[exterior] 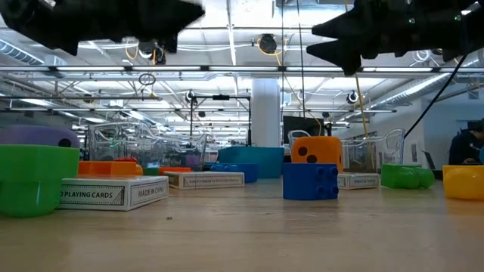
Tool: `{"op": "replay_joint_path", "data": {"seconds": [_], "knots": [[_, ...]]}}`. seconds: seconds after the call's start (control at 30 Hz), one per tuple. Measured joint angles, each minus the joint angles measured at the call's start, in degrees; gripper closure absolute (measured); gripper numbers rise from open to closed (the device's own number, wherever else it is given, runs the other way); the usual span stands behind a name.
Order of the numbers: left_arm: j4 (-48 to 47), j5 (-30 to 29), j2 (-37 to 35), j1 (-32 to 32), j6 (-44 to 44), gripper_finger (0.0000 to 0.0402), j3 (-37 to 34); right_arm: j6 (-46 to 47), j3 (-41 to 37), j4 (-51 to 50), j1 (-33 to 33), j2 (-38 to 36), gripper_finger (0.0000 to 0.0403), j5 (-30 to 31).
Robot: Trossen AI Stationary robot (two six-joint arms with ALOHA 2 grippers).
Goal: Pick & Place Toys
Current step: Put the green game piece into the left transparent bin
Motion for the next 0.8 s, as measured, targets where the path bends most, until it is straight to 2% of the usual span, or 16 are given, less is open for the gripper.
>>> {"op": "replay_joint_path", "data": {"seconds": [0.23,0.37,0.57,0.8], "knots": [[-6.3,-1.5,-9.7,3.8,0.4,0.0341,0.1,-1.5,0.0,0.5,-0.3,0.0,0.0153,0.6],[-10.8,-1.5,-13.4,5.9,0.8,0.0328,0.1,-1.6,0.0,2.5,-0.8,0.0,0.0151,4.6],[-14.8,-1.5,-14.3,8.4,-1.3,0.0277,0.1,-3.7,0.0,2.4,-1.9,0.0,0.0153,4.8],[-14.7,-1.5,-10.5,9.6,-1.8,0.0201,0.1,-4.1,0.0,1.5,-1.9,0.0,0.0154,4.6]]}}
